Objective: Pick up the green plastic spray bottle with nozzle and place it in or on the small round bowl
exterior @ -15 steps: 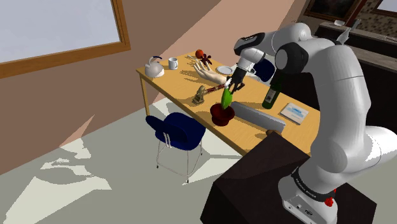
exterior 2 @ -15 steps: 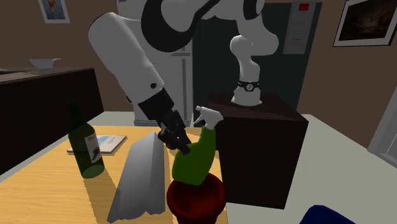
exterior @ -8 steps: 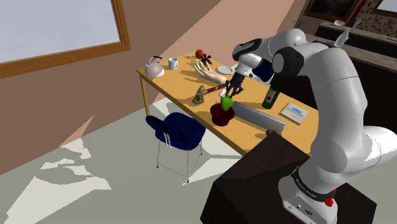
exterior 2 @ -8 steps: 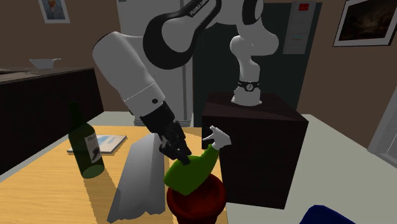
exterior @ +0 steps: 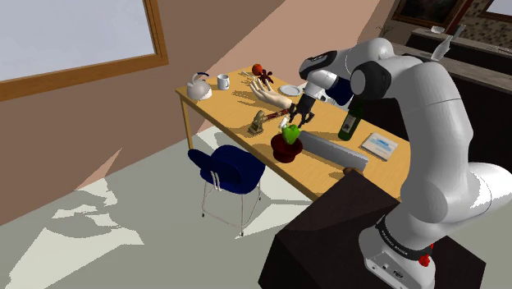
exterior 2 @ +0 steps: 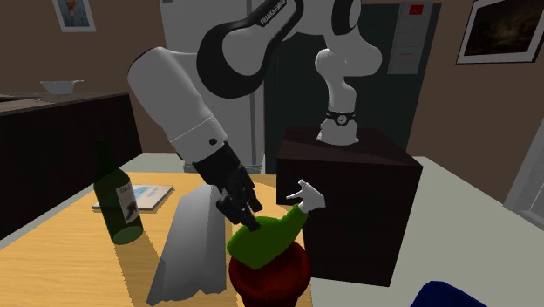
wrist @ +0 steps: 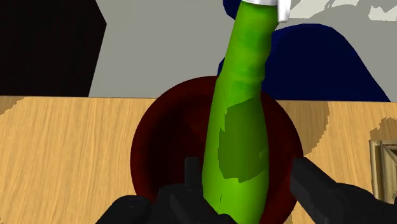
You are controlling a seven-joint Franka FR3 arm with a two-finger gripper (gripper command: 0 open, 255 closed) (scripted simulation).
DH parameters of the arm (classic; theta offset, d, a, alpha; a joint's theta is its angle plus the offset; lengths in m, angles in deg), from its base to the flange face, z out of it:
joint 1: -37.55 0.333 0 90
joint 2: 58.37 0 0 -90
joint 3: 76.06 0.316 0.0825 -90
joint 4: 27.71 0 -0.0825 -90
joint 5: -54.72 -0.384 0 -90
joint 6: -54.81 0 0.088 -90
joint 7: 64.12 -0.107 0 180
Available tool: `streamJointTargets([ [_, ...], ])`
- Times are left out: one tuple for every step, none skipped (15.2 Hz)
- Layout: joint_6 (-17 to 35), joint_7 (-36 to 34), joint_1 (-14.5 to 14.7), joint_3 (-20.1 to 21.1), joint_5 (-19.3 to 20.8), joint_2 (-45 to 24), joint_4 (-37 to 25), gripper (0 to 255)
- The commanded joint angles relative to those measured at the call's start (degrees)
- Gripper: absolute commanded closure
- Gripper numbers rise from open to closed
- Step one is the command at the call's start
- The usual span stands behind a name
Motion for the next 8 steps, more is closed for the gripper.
streamJointTargets([
  [0.0, 0.0, 0.0, 0.0, 0.0, -0.1, 0.0, 0],
  [0.0, 0.0, 0.0, 0.0, 0.0, -0.1, 0.0, 0],
  [0.0, 0.0, 0.0, 0.0, 0.0, -0.1, 0.0, 0],
  [0.0, 0.0, 0.0, 0.0, 0.0, -0.1, 0.0, 0],
  [0.0, 0.0, 0.0, 0.0, 0.0, 0.0, 0.0, 0],
  [-1.6, -0.3, -0.5, -0.2, 0.3, 0.3, -1.3, 0],
  [-3.2, -0.6, -0.9, -0.4, 0.6, 0.4, -2.7, 0],
  [-4.9, -1.0, -1.5, -0.6, 0.9, 0.5, -4.3, 0],
])
